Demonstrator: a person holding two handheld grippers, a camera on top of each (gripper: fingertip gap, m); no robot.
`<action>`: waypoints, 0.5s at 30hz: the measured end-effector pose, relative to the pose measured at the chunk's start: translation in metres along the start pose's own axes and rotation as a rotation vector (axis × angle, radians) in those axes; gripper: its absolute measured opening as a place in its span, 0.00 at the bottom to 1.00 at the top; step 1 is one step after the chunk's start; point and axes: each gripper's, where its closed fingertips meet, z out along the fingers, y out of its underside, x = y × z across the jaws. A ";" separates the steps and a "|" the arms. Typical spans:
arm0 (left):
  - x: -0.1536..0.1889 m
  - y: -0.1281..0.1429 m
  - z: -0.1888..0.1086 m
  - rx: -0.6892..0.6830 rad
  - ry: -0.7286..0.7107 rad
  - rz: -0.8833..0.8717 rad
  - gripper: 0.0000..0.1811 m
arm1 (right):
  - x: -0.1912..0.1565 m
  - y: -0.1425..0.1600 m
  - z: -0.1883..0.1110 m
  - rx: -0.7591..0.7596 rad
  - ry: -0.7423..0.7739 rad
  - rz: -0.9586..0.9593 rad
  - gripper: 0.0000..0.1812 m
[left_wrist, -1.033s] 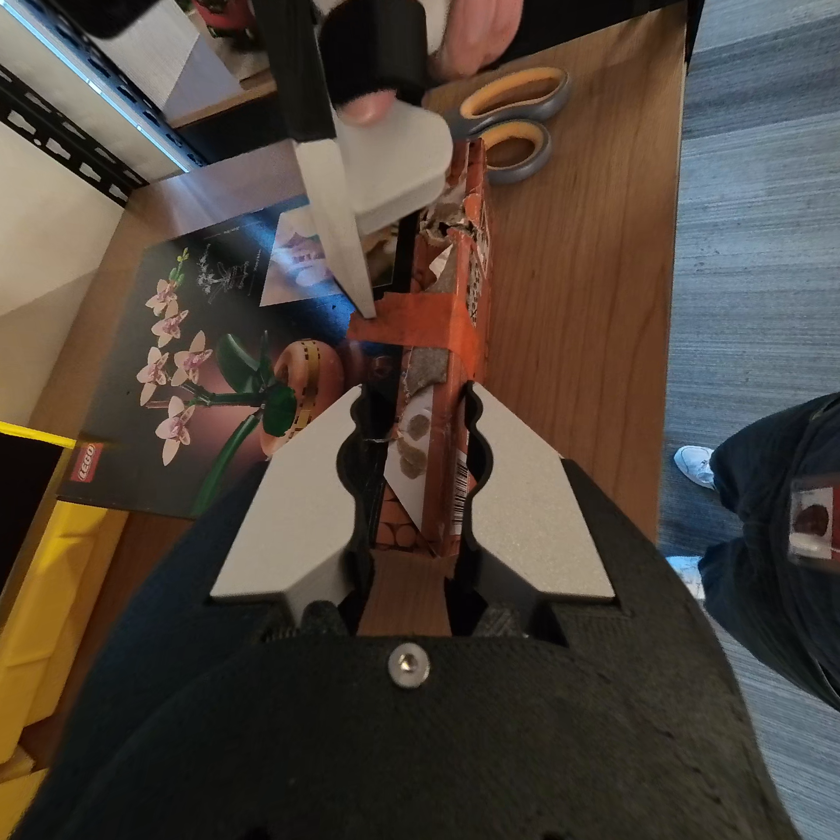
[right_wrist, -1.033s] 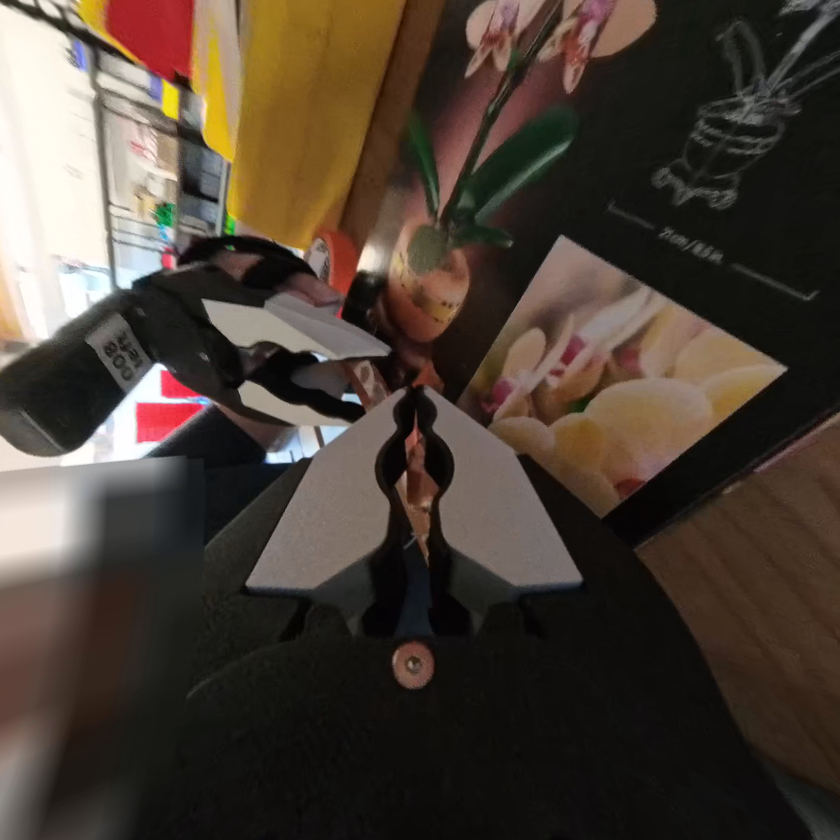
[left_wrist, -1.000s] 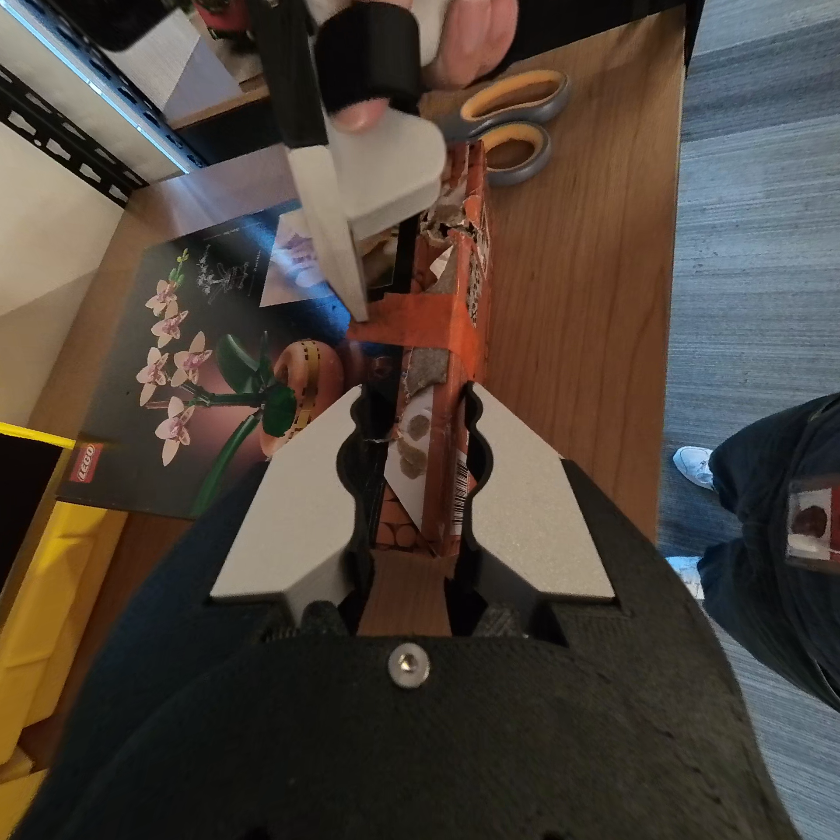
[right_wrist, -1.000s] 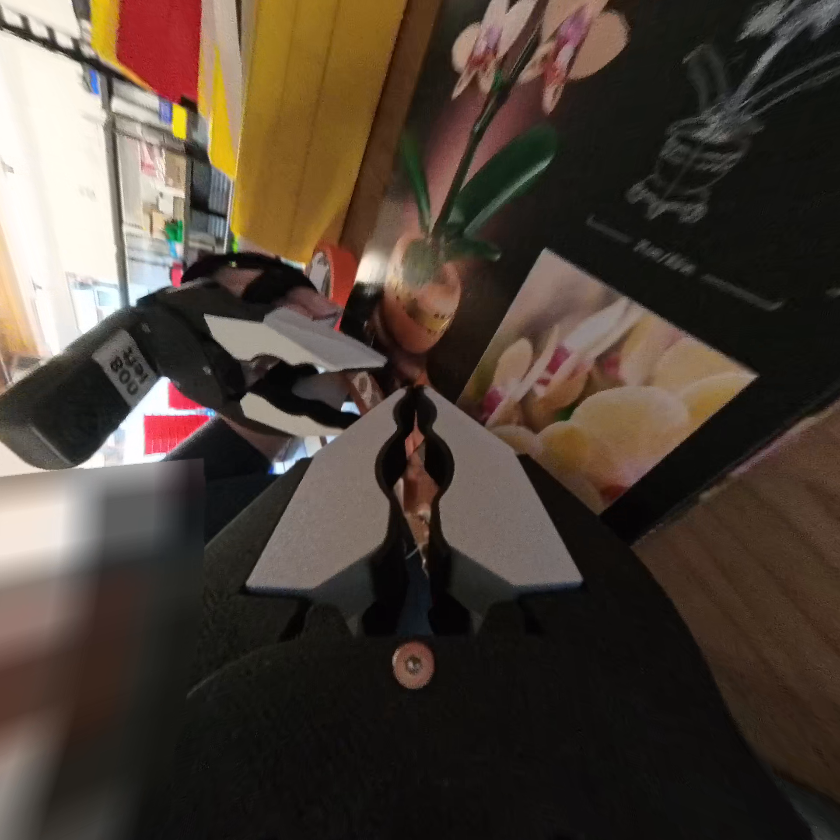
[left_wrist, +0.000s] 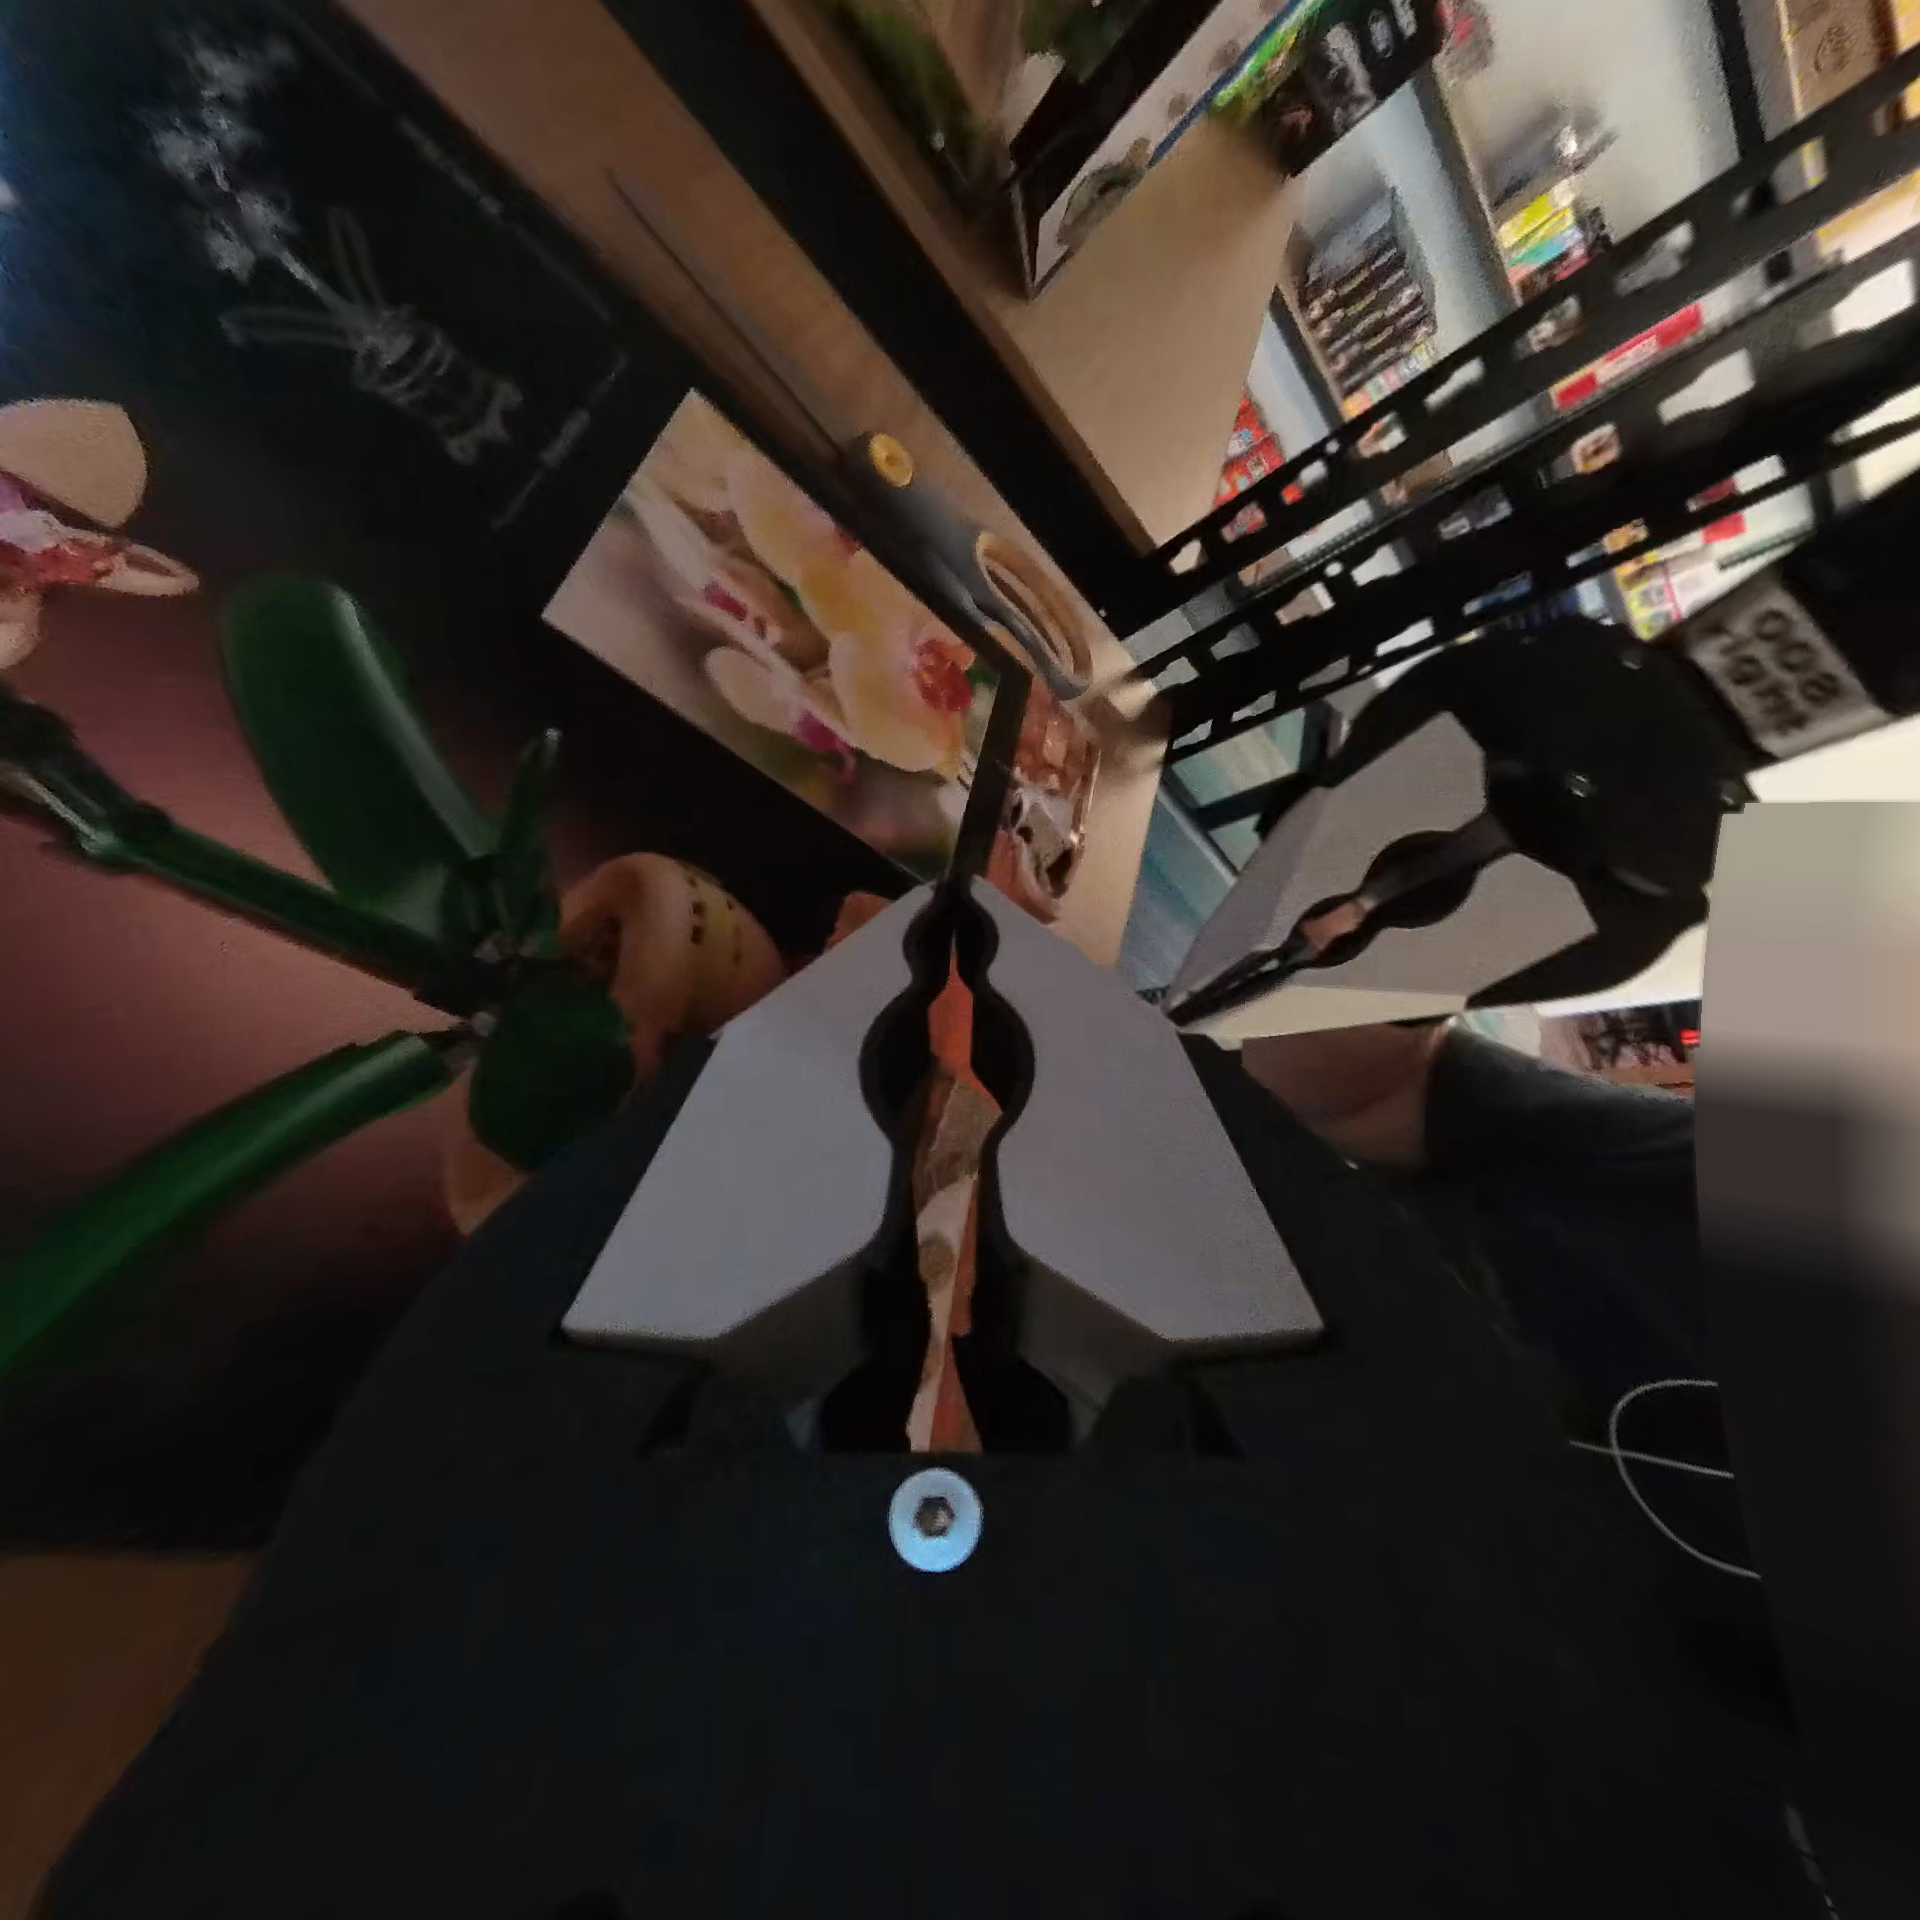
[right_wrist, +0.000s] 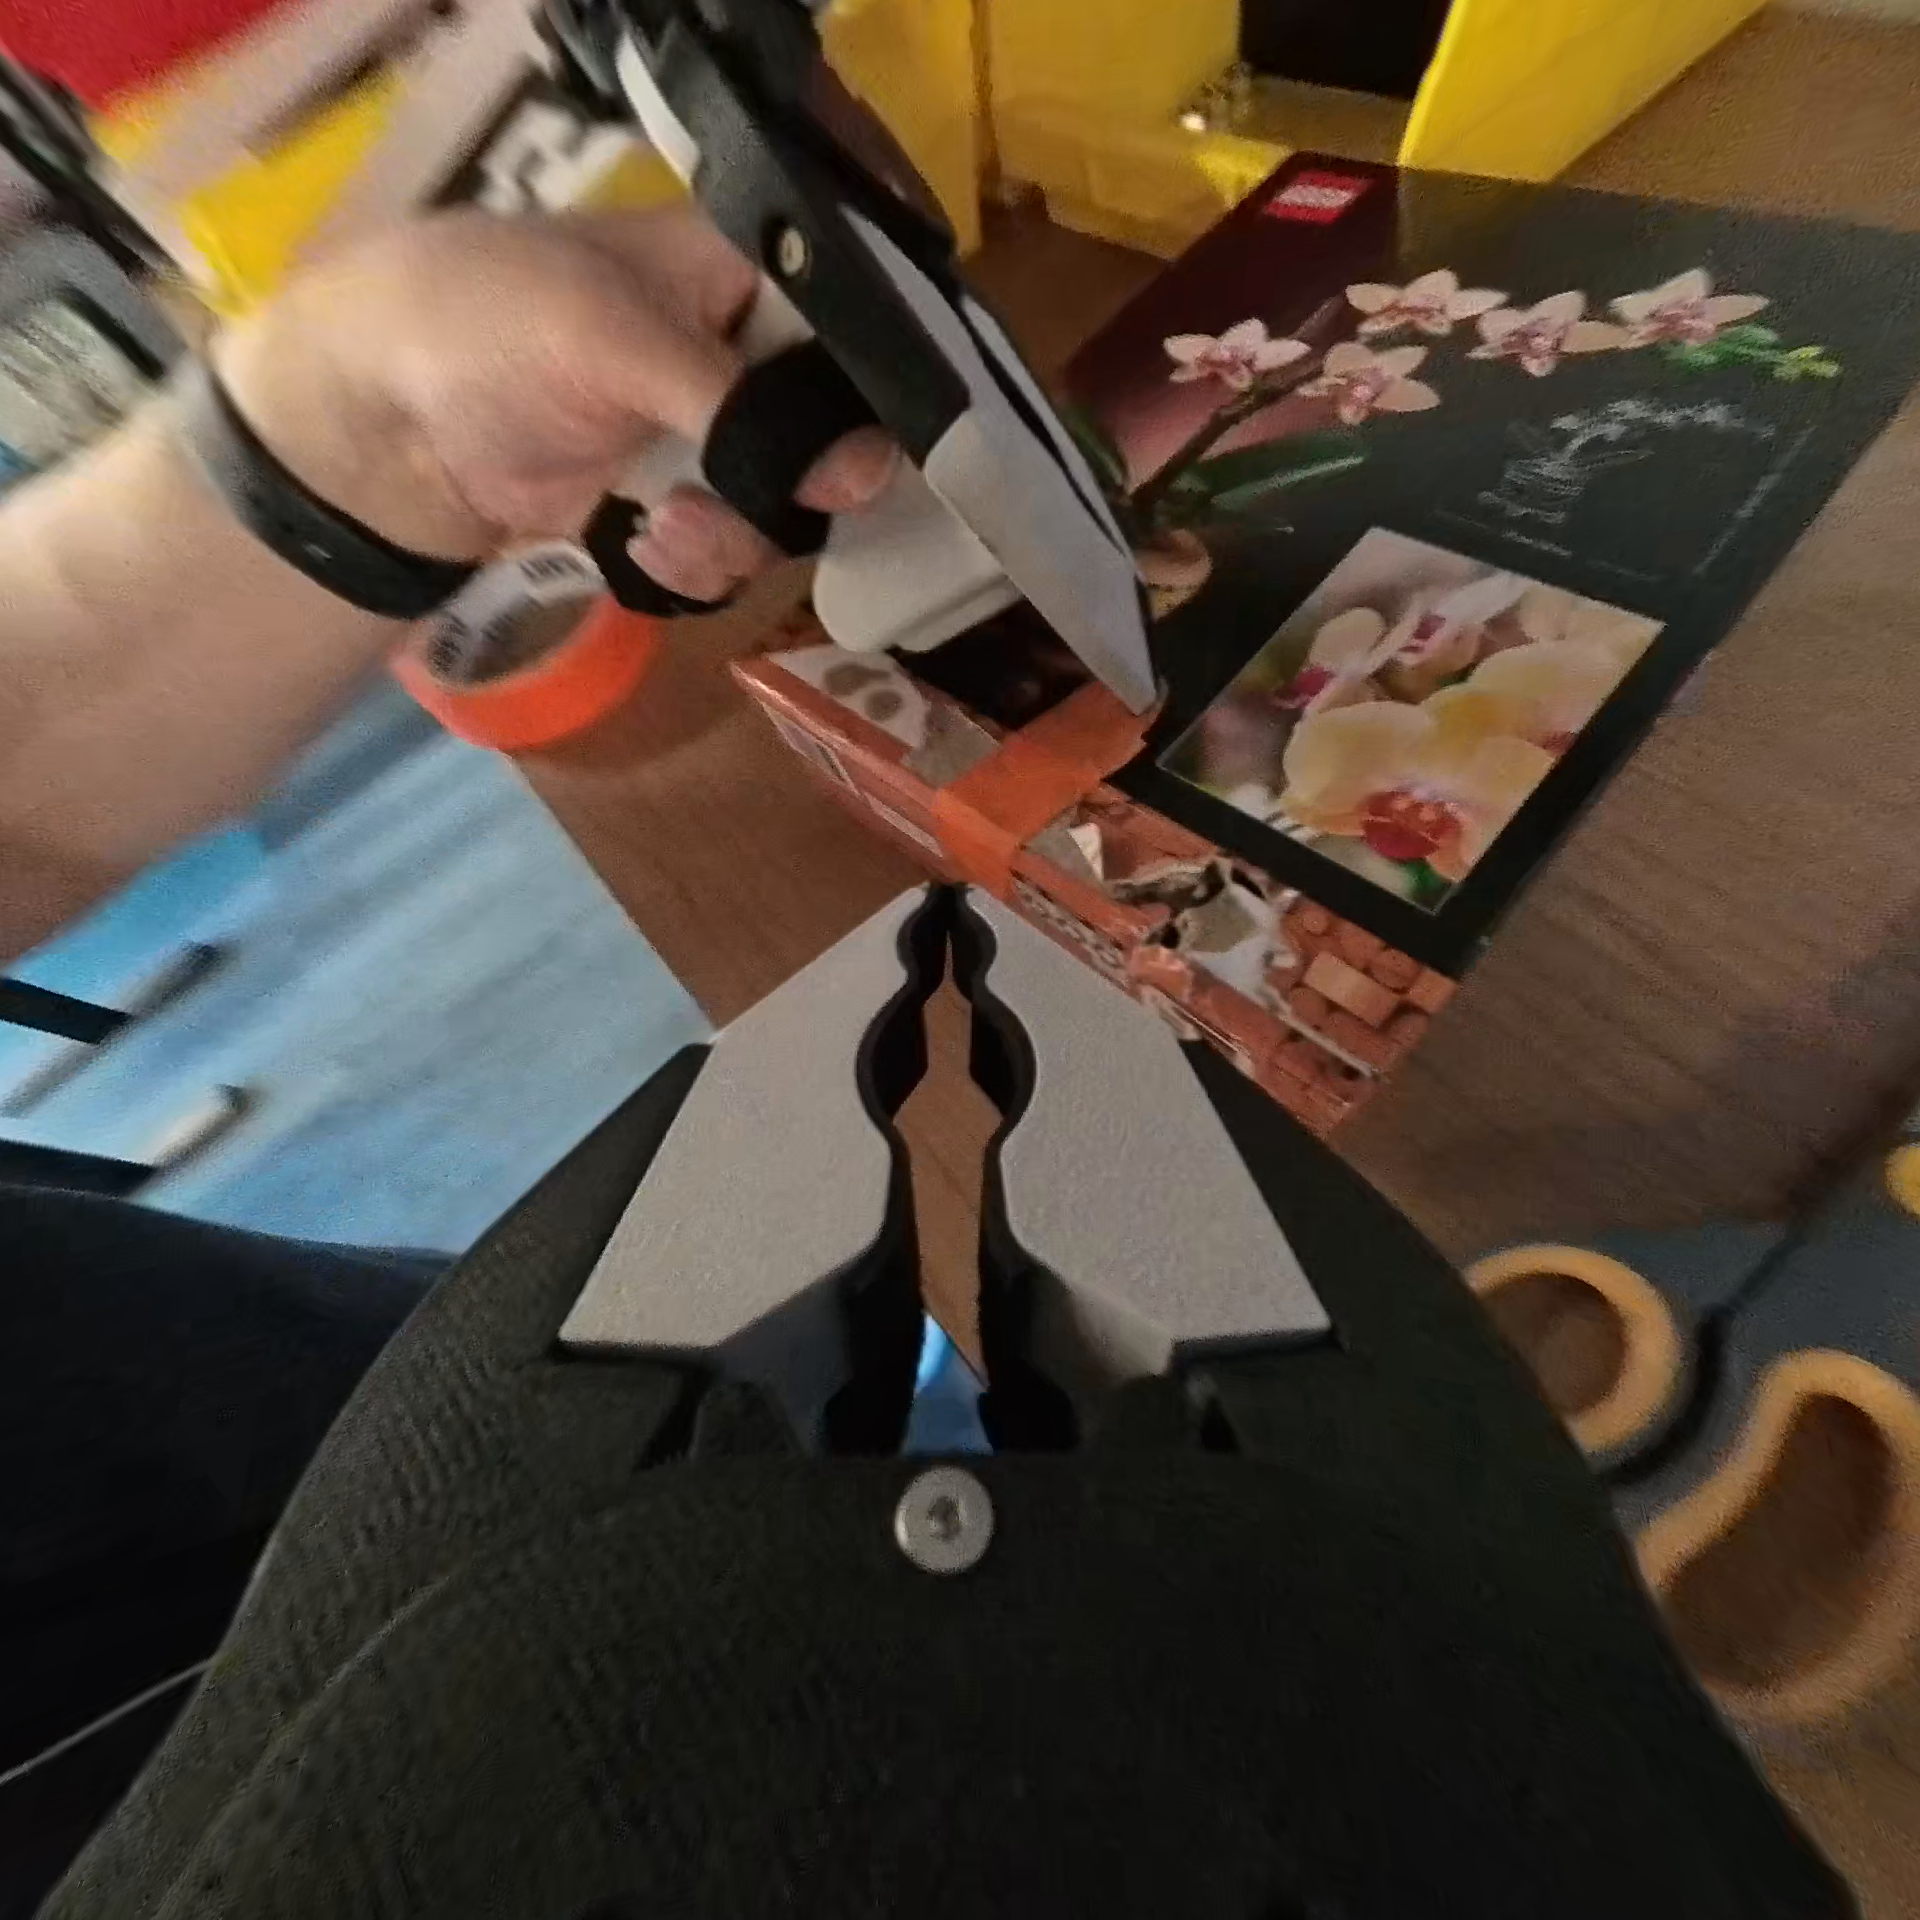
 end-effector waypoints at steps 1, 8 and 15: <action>-0.001 0.001 0.001 0.000 -0.002 -0.011 0.00 | 0.003 0.002 -0.001 -0.025 0.049 -0.036 0.00; 0.007 -0.007 -0.007 0.039 0.041 -0.041 0.00 | 0.007 0.010 -0.011 -0.025 0.105 -0.051 0.00; 0.016 0.002 0.004 -0.010 0.135 -0.099 0.00 | 0.012 0.027 -0.022 -0.007 0.134 -0.061 0.00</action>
